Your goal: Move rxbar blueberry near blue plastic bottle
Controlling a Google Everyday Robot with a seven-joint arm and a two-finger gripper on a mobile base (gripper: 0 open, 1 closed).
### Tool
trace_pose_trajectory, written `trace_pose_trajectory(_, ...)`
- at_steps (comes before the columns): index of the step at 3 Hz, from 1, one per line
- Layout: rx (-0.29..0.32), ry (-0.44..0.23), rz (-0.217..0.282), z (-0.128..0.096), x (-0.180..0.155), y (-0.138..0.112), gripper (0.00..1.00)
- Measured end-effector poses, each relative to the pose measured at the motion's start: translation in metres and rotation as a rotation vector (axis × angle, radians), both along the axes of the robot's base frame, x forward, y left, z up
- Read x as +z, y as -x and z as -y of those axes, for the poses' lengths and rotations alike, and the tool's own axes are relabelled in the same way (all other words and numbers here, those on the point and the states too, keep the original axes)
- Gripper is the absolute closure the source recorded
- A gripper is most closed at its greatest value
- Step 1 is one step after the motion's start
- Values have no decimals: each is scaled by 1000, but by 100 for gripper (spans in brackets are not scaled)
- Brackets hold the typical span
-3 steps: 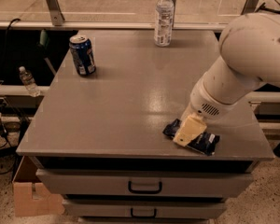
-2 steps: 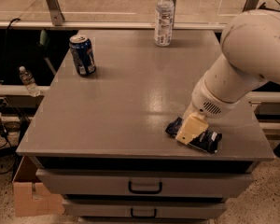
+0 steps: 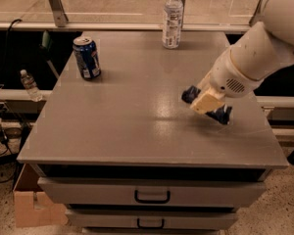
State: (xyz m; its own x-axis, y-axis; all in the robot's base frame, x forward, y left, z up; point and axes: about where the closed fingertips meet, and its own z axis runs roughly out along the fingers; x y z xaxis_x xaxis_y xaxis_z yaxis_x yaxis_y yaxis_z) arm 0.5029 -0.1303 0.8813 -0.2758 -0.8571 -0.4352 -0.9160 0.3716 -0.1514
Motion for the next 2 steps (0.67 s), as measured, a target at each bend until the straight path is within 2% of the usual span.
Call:
trace_pose_trajectory(1, 79, -63, 69, 8, 38, -22, 100)
trace_pose_trajectory(2, 111, -68, 139, 7, 66, -30, 100)
